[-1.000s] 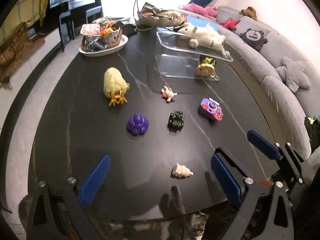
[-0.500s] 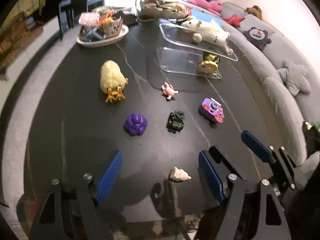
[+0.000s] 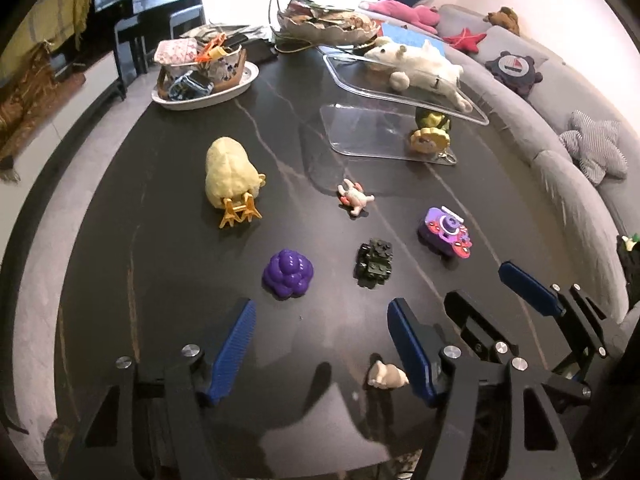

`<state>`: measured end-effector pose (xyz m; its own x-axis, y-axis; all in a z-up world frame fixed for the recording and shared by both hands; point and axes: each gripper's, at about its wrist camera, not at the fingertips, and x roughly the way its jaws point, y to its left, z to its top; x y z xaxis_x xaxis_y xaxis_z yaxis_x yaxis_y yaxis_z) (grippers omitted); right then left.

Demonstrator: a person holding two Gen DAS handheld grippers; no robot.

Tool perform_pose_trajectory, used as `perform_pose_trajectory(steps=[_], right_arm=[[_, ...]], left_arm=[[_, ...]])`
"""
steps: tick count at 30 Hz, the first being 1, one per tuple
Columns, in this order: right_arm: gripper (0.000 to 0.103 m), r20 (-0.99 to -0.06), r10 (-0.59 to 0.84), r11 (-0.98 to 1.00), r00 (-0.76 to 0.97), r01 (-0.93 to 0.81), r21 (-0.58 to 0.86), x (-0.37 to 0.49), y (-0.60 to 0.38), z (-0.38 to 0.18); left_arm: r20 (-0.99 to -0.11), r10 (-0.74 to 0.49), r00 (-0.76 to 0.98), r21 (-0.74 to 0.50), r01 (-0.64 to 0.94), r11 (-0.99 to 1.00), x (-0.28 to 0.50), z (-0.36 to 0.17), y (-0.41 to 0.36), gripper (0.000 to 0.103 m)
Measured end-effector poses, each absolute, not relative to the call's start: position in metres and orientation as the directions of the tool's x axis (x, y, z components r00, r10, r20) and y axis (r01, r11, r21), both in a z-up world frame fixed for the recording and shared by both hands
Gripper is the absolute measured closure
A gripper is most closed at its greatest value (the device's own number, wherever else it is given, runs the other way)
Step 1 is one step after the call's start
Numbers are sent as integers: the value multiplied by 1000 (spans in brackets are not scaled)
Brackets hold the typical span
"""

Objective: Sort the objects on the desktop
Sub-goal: 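Move the left tool to the purple knobbly ball while the right tool approaches the purple Spider-Man toy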

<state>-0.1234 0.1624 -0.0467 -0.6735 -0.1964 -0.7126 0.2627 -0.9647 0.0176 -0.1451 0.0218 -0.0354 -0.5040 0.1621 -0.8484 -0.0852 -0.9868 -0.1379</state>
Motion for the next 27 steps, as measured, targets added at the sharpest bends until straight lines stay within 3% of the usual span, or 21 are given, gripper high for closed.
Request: perform_pose_trajectory(steps=[27], right_arm=[[47,-771,-233,-967,-592,222,122,-183,182,-81]], left_arm=[[-885,150,-441,-130,-76,-989,-192,-82,30,42]])
